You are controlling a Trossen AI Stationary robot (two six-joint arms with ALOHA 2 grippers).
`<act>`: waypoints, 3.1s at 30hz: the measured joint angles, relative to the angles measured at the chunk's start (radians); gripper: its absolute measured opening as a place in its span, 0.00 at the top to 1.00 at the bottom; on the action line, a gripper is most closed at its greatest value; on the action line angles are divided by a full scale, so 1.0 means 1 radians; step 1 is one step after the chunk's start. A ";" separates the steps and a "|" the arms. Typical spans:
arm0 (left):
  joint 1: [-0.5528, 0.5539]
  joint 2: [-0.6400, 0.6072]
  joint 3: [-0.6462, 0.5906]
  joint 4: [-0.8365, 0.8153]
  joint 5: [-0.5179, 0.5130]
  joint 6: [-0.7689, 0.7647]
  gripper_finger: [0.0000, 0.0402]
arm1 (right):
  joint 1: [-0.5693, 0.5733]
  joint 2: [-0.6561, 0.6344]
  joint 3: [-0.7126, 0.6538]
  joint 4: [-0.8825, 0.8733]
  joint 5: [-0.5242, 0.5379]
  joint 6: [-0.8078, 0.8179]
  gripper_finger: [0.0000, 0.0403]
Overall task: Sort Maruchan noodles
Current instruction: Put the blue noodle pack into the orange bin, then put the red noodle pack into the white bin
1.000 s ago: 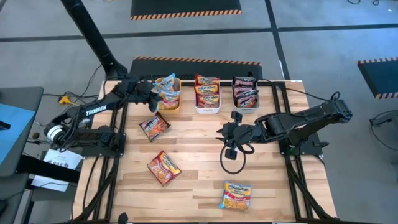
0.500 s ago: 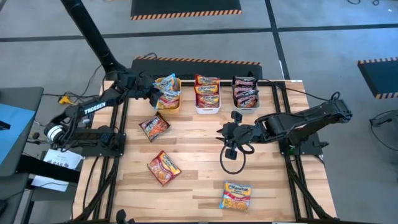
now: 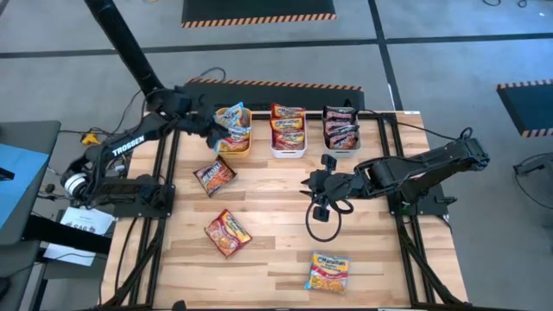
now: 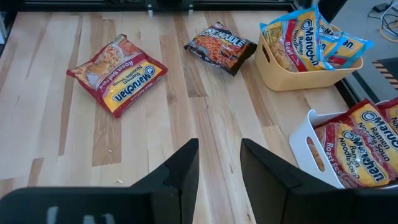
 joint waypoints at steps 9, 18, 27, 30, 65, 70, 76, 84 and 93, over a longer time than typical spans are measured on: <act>-0.157 0.001 -0.001 -0.090 -0.307 0.032 0.70 | 0.000 0.000 0.000 0.000 0.000 0.000 0.65; -0.195 0.021 -0.001 -0.153 -0.385 -0.043 0.70 | 0.000 0.000 0.000 0.001 -0.001 0.000 0.65; -0.196 0.177 -0.001 -0.135 -0.390 -0.058 0.70 | 0.002 0.000 0.000 0.000 -0.001 0.023 0.65; -0.196 0.218 0.003 -0.130 -0.401 -0.059 0.70 | 0.002 0.000 0.000 0.000 -0.001 0.023 0.65; -0.175 0.165 -0.001 -0.043 -0.365 -0.125 0.70 | 0.001 0.000 0.000 -0.004 -0.017 0.026 0.65; -0.175 0.077 -0.001 -0.080 -0.353 -0.127 0.70 | 0.001 0.000 0.000 -0.015 -0.036 0.025 0.65; -0.178 -0.068 -0.001 -0.116 -0.342 -0.138 0.70 | 0.001 0.000 0.000 -0.028 -0.110 0.026 0.65; -0.238 -0.228 0.000 -0.160 -0.215 -0.198 0.70 | 0.001 0.000 0.000 -0.028 -0.164 0.075 0.65; -0.421 -0.338 0.000 -0.177 -0.171 -0.286 0.70 | 0.001 0.000 0.000 -0.010 -0.213 0.041 0.65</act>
